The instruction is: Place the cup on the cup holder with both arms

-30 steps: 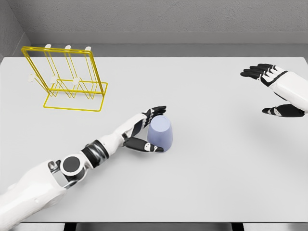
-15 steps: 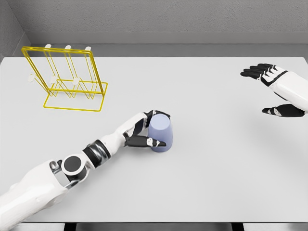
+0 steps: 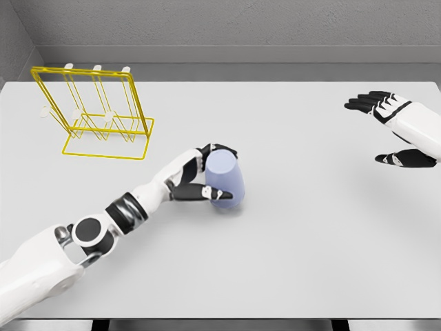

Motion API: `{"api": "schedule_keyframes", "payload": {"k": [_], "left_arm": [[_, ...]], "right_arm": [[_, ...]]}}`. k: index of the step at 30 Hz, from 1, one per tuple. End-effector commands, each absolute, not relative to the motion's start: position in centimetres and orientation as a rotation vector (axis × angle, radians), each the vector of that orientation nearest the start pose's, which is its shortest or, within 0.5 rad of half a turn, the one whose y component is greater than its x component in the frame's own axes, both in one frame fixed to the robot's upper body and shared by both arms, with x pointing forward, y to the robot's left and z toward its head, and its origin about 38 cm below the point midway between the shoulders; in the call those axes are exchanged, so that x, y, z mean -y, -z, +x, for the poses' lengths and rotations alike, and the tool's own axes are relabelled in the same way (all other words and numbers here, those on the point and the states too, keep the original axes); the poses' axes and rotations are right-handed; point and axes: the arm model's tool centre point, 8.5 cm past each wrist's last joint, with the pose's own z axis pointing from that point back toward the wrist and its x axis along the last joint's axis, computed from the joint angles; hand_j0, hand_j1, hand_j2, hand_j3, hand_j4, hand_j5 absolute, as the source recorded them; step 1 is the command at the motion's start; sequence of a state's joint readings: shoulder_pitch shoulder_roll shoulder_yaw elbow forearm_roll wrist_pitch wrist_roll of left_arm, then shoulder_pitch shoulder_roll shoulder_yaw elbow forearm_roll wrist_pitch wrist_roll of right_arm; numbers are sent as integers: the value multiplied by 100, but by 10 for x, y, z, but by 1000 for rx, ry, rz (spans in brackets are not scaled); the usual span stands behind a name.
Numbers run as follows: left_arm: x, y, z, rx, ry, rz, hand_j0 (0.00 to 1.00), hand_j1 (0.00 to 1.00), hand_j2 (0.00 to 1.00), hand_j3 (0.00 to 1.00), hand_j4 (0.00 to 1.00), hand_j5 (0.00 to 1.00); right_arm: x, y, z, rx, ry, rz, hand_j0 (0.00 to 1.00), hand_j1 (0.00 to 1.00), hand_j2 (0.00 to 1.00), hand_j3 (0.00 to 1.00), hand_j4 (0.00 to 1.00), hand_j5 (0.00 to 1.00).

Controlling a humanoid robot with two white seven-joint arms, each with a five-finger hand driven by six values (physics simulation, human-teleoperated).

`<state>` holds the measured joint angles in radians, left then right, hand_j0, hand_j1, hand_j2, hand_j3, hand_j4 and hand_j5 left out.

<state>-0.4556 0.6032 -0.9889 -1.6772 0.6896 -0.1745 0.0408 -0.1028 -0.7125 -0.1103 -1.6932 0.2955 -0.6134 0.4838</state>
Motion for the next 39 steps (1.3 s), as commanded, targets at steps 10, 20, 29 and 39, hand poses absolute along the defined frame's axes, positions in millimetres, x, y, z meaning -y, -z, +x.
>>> {"api": "schedule_keyframes", "payload": {"k": [10, 20, 29, 39], "left_arm": [[-201, -168, 376, 1592, 676, -500, 61, 61, 61, 61, 61, 61], [-223, -189, 386, 1622, 670, -453, 61, 61, 61, 61, 61, 61], [-249, -210, 389, 1654, 647, -422, 61, 61, 61, 61, 61, 61], [-271, -231, 397, 1680, 614, -378, 61, 61, 61, 61, 61, 61]], "right_arm": [[372, -242, 357, 1762, -1583, -559, 100, 100, 100, 100, 100, 100], [372, -242, 357, 1762, -1582, -556, 100, 100, 100, 100, 100, 100], [372, -242, 357, 1762, -1582, -556, 100, 100, 100, 100, 100, 100], [372, -242, 357, 1762, -1582, -556, 100, 100, 100, 100, 100, 100]]}}
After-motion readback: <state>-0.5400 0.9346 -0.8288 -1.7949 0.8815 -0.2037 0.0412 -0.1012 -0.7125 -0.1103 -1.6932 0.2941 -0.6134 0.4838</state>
